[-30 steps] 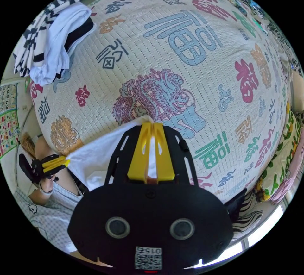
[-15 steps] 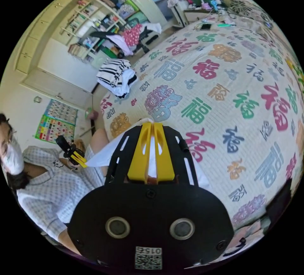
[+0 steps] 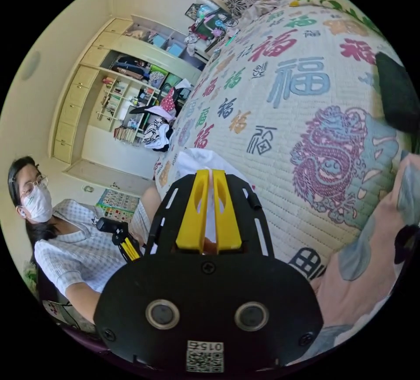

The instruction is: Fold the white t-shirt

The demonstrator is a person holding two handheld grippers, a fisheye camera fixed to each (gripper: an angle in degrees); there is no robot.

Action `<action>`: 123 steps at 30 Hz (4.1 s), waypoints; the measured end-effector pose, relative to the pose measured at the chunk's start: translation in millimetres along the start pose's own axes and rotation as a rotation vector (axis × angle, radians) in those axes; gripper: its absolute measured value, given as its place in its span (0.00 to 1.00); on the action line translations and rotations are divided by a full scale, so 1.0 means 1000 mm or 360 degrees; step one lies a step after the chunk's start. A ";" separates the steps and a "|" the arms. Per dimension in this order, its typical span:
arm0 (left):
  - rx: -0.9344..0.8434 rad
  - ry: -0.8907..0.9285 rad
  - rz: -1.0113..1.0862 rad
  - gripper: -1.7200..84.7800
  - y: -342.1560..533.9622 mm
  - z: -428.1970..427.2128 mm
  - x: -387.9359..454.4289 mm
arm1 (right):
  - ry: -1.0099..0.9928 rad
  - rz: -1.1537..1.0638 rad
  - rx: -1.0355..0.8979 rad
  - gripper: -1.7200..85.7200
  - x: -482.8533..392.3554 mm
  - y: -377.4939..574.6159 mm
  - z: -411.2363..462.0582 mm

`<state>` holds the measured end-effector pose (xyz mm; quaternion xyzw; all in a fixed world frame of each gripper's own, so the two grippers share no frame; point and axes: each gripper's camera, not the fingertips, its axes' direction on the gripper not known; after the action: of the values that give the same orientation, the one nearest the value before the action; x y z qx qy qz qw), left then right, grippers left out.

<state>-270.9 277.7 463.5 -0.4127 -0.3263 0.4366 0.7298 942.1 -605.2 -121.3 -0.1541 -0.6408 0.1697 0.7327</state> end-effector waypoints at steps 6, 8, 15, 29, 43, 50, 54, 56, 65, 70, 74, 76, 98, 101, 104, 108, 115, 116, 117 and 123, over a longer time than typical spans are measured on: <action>-0.0288 0.0005 0.0079 0.05 -0.031 0.084 -0.011 | -0.0023 0.0161 -0.0047 0.10 0.029 0.013 -0.036; -0.0434 0.0129 0.0095 0.07 -0.039 0.109 -0.023 | 0.0051 0.0229 -0.0067 0.13 0.032 0.019 -0.049; -0.0148 0.0154 0.0253 0.09 -0.098 0.027 -0.101 | 0.0077 0.0187 0.0039 0.15 0.008 0.033 -0.102; -0.1104 0.0584 0.0521 0.14 -0.258 0.112 -0.359 | 0.0218 0.0186 -0.0169 0.03 -0.022 0.013 -0.098; -0.1683 0.0657 0.0423 0.02 -0.309 0.137 -0.437 | 0.0458 0.0150 -0.0296 0.02 -0.046 0.013 -0.095; -0.1625 0.0630 0.0559 0.01 -0.305 0.118 -0.442 | 0.0275 0.0184 -0.0169 0.03 -0.049 0.022 -0.101; -0.1651 0.0529 0.0545 0.01 -0.297 0.116 -0.448 | 0.0285 0.0230 -0.0198 0.05 -0.046 0.028 -0.092; -0.1674 0.0418 0.0482 0.02 -0.291 0.113 -0.452 | 0.0319 0.0232 -0.0214 0.08 -0.046 0.031 -0.088; -0.0999 -0.0142 0.0128 0.11 -0.208 -0.009 -0.375 | 0.0512 0.0067 -0.0330 0.13 -0.125 0.126 -0.089; -0.0640 -0.0106 -0.0169 0.14 -0.105 -0.008 -0.284 | 0.0563 0.0246 -0.0486 0.14 -0.158 0.219 -0.041; -0.0578 0.0009 -0.0425 0.13 -0.056 0.021 -0.264 | 0.0582 0.0387 -0.0505 0.11 -0.154 0.246 -0.019; -0.0573 -0.0102 -0.0492 0.11 -0.046 0.022 -0.266 | 0.0642 0.0420 -0.0502 0.07 -0.151 0.249 -0.020; 0.0155 0.0175 -0.0804 0.16 0.003 -0.159 -0.404 | 0.0014 0.0294 0.0331 0.17 -0.075 0.248 -0.139; 0.0271 0.0271 -0.0833 0.18 -0.009 -0.158 -0.444 | -0.0106 0.0337 0.0363 0.18 -0.038 0.224 -0.133; 0.0222 0.0342 -0.0825 0.17 -0.022 -0.146 -0.472 | -0.0074 0.0348 0.0264 0.17 -0.015 0.203 -0.118; 0.0208 0.0521 -0.0757 0.15 -0.033 -0.133 -0.490 | -0.0229 0.0255 0.0178 0.15 0.001 0.184 -0.101; 0.0220 0.0630 -0.0642 0.04 -0.052 -0.128 -0.490 | -0.0266 0.0166 0.0108 0.07 0.002 0.173 -0.090; 0.0202 0.0608 -0.0568 0.03 -0.058 -0.135 -0.484 | -0.0235 0.0147 0.0099 0.06 -0.001 0.174 -0.092; 0.0193 0.0585 -0.0531 0.03 -0.062 -0.139 -0.481 | -0.0173 0.0106 0.0075 0.06 -0.008 0.174 -0.097; 0.0154 0.0314 -0.0128 0.03 -0.095 -0.183 -0.428 | 0.0062 -0.0122 0.0104 0.06 -0.048 0.180 -0.117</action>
<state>-256.1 -194.6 416.2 -0.4044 -0.2477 0.3796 0.7944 1043.4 -466.9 -259.0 -0.1088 -0.6260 0.1594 0.7556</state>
